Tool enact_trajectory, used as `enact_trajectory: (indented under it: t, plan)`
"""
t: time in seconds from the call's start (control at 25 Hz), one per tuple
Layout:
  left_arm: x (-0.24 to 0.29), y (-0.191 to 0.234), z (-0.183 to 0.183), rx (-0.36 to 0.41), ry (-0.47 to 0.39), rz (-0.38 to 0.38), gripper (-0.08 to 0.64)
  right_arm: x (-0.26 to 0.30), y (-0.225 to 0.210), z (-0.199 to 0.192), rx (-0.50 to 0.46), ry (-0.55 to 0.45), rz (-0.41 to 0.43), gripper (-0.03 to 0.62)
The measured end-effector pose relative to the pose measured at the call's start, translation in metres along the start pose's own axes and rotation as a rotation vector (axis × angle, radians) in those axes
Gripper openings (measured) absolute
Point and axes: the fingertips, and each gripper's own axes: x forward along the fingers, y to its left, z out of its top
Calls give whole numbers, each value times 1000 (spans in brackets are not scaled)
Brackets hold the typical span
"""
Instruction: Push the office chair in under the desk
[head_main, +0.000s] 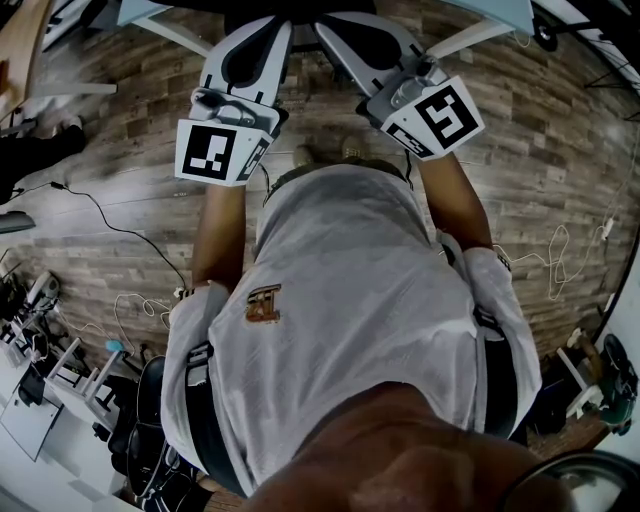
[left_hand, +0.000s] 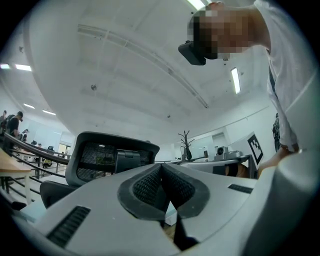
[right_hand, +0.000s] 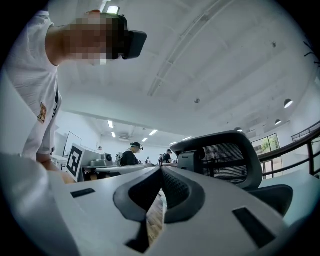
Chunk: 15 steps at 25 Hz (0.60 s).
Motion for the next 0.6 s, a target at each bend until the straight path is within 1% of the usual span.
enact_trajectory:
  t: [0.6]
  plan:
    - [2, -1, -1, 16, 13, -21, 19, 1, -2, -2, -8, 19, 1, 34]
